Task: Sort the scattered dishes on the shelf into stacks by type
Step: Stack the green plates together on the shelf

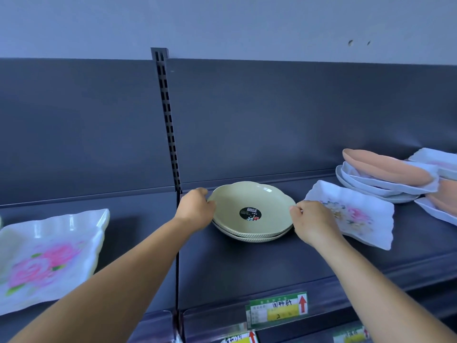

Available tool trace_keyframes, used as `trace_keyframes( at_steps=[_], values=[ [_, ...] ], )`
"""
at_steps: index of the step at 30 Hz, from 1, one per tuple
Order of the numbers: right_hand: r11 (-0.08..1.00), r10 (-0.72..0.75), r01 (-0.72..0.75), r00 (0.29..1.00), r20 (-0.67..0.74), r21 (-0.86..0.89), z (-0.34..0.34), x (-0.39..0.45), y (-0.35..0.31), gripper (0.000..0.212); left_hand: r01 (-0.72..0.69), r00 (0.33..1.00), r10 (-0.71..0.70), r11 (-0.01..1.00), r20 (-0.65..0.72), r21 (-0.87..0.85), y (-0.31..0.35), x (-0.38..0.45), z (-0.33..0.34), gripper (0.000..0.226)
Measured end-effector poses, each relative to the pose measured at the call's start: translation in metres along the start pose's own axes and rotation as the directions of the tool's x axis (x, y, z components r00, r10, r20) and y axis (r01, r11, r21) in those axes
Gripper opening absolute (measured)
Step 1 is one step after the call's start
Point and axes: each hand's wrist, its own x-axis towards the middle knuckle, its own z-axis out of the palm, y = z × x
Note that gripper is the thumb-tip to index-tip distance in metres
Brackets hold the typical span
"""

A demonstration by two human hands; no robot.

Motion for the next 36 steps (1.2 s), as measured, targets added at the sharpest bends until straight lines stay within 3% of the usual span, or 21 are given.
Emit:
trace_keyframes(
  at_steps=[2, 14, 22, 30, 36],
  values=[
    [1.000, -0.004, 0.004, 1.000, -0.011, 0.023, 0.003, 0.003, 0.002, 0.032, 0.012, 1.000, -0.012, 1.000, -0.013, 0.010, 0.000, -0.002, 0.001, 0.028],
    [0.951, -0.205, 0.214, 0.977, -0.061, 0.223, 0.001, -0.008, -0.053, 0.035, -0.050, 0.965, 0.070, 0.995, -0.253, 0.082, -0.020, -0.036, -0.069, 0.022],
    [0.869, -0.377, 0.358, 0.926, -0.011, 0.342, 0.020, -0.049, -0.145, 0.035, -0.005, 0.894, 0.042, 0.996, -0.447, 0.084, -0.070, -0.092, -0.159, 0.025],
    [0.811, -0.478, 0.413, 0.876, 0.063, 0.414, 0.059, -0.105, -0.247, 0.035, 0.055, 0.846, -0.021, 0.997, -0.533, 0.047, -0.140, -0.138, -0.252, 0.024],
    [0.805, -0.501, 0.393, 0.852, 0.152, 0.445, 0.095, -0.143, -0.326, 0.023, 0.194, 0.794, -0.132, 0.980, -0.593, 0.042, -0.190, -0.160, -0.311, 0.027]
  ],
)
